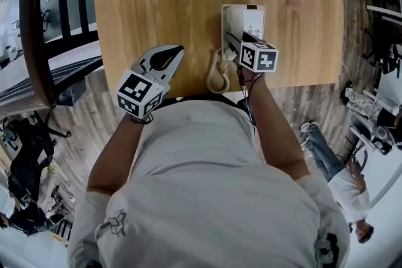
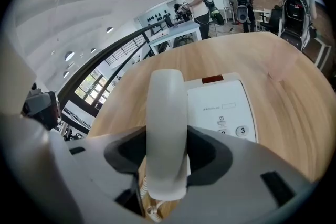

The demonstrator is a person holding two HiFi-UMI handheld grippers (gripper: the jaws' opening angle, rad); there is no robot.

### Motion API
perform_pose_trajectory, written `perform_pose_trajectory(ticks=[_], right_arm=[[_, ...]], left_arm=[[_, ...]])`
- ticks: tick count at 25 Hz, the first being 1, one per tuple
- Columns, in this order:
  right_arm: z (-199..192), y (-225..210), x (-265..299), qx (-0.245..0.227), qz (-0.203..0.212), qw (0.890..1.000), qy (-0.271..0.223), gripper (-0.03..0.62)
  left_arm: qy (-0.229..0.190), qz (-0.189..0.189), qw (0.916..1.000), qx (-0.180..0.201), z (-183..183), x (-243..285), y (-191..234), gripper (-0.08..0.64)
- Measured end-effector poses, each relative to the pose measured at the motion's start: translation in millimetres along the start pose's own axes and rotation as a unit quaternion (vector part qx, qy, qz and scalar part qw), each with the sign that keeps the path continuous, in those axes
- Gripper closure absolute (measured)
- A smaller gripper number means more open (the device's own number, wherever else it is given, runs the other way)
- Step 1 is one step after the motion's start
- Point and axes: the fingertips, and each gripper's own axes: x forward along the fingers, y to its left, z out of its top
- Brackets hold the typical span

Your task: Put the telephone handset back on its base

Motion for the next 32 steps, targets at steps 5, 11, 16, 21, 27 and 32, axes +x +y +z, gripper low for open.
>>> perform_pose_trajectory(ticks=[5,11,16,21,27,32], right_arm=[[-2,-2,7,0.02,-0.009,1.0,0.003,0.37],[-2,-2,10,0.025,-0.025,0.999,0.005,0.37],[-3,-2,11,0.019,-0.04,0.999,0.004,0.368],[-4,0,13,0.007,-0.053,0.999,0.001,0.356],[3,12,1,-0.009,-0.066,0.998,-0.021,0.341],[-1,23,-16,-0.01,-0.082,0.996,-0.041,0.339]], left_arm=[[-0.001,0.005,1.0,-0.003,0,-2,3,0.554],[0.003,0.005,1.0,0.0,0,-4,5,0.554],[0.005,0.004,1.0,-0.001,-3,-6,6,0.554],[0.006,-0.002,1.0,0.002,-6,-11,7,0.554],[0.004,-0.008,0.9999,0.013,-5,-26,6,0.554],[0.001,-0.021,0.9993,0.03,-3,-41,1,0.554]])
